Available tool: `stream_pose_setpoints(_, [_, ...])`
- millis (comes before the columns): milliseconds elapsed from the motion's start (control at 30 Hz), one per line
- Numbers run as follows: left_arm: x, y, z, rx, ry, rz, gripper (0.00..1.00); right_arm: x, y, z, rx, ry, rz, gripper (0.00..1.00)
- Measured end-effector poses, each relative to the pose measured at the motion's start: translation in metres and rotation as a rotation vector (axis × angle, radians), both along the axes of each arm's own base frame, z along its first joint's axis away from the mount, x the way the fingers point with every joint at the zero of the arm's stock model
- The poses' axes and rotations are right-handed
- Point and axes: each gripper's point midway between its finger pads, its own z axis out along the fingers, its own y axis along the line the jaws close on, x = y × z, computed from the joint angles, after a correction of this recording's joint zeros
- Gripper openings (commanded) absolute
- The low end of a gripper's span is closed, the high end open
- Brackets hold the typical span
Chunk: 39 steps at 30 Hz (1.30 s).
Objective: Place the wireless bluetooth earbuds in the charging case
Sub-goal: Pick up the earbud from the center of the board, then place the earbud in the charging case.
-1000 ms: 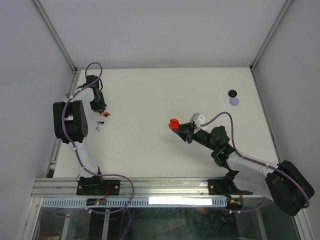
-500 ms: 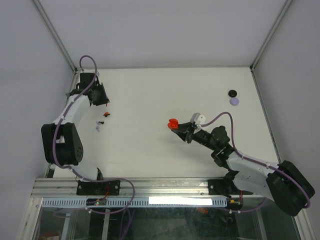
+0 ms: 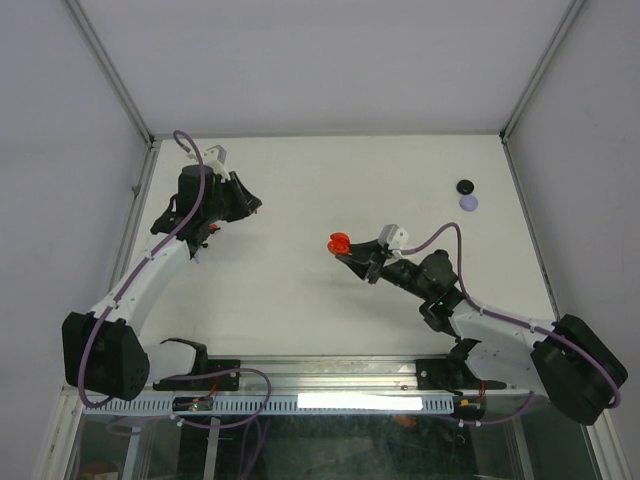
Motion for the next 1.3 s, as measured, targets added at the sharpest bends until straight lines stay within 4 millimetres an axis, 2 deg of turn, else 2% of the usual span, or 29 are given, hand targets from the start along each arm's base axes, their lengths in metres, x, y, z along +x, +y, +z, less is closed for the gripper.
stream_pose_setpoints(400, [-0.043, -0.064, 0.045, -0.239, -0.121, -0.093, 0.06, 0.009, 0.016, 0.006, 0.013, -0.057, -0.012, 0.00])
stream_pose_setpoints(667, [-0.064, -0.090, 0.076, -0.365, -0.180, -0.143, 0.06, 0.015, 0.024, 0.010, 0.034, -0.099, -0.046, 0.00])
stream_pose_setpoints(933, [-0.071, -0.104, 0.084, -0.414, -0.188, -0.158, 0.06, 0.021, 0.025, 0.022, 0.080, -0.144, -0.100, 0.00])
stream_pose_setpoints(1300, [-0.090, -0.133, 0.096, -0.464, -0.205, -0.201, 0.06, 0.031, 0.026, 0.022, 0.107, -0.161, -0.155, 0.00])
